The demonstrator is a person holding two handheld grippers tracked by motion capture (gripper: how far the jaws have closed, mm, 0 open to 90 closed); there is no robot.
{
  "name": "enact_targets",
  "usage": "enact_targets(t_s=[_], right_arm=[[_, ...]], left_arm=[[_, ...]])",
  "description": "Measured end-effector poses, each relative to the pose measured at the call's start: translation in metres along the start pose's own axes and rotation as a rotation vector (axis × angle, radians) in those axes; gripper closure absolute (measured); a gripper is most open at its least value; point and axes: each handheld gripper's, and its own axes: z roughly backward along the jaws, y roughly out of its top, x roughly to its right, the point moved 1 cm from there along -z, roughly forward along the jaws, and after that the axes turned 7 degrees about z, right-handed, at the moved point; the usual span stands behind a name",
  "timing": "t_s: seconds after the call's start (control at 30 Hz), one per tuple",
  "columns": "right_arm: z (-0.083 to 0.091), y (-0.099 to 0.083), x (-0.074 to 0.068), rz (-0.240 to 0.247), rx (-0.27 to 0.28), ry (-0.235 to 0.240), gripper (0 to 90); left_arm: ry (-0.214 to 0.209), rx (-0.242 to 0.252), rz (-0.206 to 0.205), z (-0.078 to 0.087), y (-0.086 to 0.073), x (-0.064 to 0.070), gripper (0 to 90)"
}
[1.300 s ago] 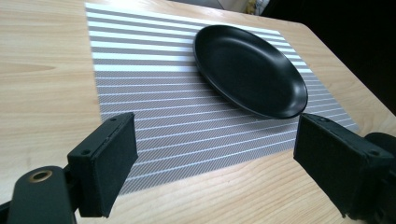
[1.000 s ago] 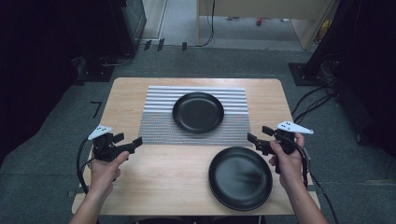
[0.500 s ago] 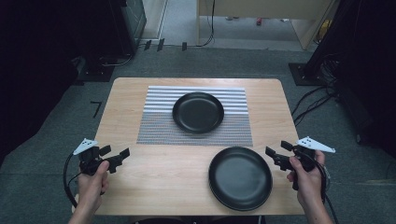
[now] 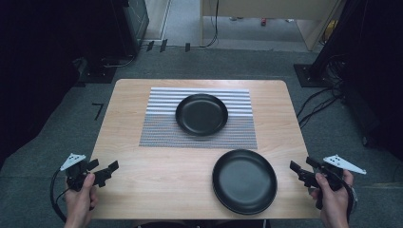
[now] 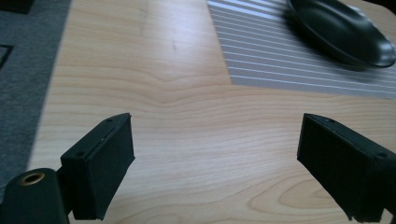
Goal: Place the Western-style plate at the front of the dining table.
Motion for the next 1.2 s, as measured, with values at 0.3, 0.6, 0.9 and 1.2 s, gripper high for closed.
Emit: enact_targets(t_s=[0.3,0.6,0.9,1.2], right_arm=[[0.012,-0.022,0.013,-0.038,-0.013,-0.04,20.9],[-0.002,-0.036,0.009,-0.021,-0.076,-0.078,21.1],[-0.018,-0.041,-0.001,0.006,-0.135,-0.106,21.1],[-0.03,-0.044,-0.012,0.09,-0.19,-0.178,18.8]], left_arm=[[0.054,-0.012,0.005,0.007,-0.014,-0.016,10.6],[0.081,-0.061,-0.03,-0.006,-0.025,-0.013,11.5],[0.104,-0.093,-0.069,-0.018,-0.035,-0.007,11.8],[0.15,-0.087,-0.134,-0.021,-0.04,-0.001,12.0]])
